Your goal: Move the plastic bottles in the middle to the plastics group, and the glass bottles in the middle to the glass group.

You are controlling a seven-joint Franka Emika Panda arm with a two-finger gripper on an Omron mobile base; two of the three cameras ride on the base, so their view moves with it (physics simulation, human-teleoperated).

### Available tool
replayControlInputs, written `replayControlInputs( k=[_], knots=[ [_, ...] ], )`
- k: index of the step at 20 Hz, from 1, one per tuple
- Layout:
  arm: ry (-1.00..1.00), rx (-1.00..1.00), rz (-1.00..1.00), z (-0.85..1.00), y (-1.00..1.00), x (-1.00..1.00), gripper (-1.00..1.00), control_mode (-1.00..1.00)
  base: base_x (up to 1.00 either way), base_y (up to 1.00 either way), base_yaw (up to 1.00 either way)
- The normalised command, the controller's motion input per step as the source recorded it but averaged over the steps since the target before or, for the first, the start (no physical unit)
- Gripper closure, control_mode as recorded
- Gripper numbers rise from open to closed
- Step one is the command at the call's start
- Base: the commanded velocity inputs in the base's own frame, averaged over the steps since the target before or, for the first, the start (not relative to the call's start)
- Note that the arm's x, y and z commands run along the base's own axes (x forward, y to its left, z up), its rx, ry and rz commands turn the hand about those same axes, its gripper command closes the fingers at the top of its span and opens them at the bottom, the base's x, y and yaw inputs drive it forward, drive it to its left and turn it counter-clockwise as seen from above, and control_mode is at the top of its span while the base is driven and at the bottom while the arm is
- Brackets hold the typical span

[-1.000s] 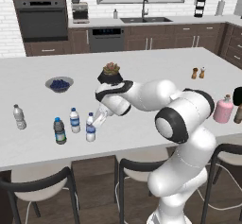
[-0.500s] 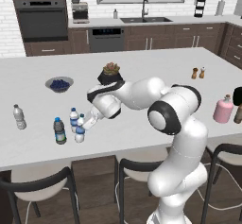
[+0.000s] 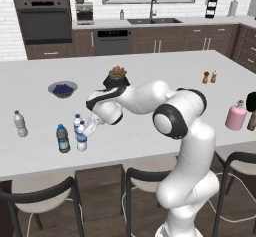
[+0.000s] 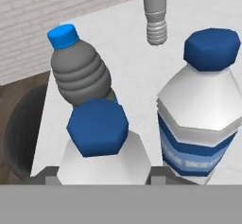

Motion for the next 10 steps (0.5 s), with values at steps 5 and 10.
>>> replayControlInputs(
  k=[5,10],
  knots=[
    [-0.03,-0.10,0.00,-0.21,0.01,-0.03,1.00,-1.00,0.00,0.00,0.00],
    [-0.07,-0.08,-0.05,-0.30,-0.02,-0.16,1.00,-1.00,0.00,0.00,0.00]
  ],
)
